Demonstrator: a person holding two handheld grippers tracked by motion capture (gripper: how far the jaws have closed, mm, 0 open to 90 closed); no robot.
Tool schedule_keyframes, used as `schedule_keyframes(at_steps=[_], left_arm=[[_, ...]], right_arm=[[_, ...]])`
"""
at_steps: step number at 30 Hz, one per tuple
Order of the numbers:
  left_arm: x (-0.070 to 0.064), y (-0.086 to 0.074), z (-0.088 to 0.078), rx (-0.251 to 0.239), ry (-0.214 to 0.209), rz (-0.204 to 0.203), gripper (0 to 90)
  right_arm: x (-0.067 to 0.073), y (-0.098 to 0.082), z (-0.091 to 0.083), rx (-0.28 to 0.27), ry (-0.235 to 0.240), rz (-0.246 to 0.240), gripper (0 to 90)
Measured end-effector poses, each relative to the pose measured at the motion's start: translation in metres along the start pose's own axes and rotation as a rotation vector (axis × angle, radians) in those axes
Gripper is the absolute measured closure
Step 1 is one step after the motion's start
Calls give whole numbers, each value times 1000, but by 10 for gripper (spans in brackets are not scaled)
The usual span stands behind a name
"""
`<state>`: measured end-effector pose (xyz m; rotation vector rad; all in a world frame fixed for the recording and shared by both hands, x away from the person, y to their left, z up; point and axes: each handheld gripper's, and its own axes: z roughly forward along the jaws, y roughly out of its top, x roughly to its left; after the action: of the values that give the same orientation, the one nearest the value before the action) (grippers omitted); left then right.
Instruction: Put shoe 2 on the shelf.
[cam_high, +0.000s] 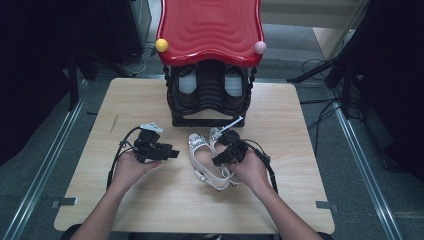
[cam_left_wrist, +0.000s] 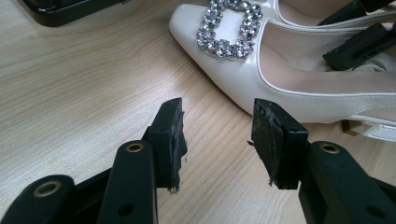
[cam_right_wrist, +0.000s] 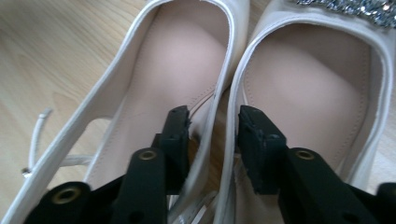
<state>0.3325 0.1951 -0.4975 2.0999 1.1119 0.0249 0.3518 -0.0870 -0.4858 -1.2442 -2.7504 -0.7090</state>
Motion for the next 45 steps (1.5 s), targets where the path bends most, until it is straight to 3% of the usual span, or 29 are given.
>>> schedule_keyframes(at_steps=[5,12,15,23,27,33,39,45], left_arm=[[2,-1,-2,-10,6,-6,532],[6,-2,-3,-6,33,-5,518],[8,-2,-5,-13,28,-15,504],[13,-4,-10,-62,31,1,412],[18,-5,-14,-69,35,-14,394],[24,-12,-22,-91,55,-35,394],[31,-23,-32,-113,70,-61,393],[34,-33,-41,-132,92,-92,393]], right_arm=[[0,6,3,25,-5,15,691],[4,12,3,76,-23,-3,772],[1,12,0,70,-17,4,836],[-3,13,-5,57,8,19,857],[-4,14,-13,54,16,-5,859],[-3,17,-27,58,60,-96,860],[1,29,-52,62,94,-219,860],[4,45,-76,65,141,-379,859]])
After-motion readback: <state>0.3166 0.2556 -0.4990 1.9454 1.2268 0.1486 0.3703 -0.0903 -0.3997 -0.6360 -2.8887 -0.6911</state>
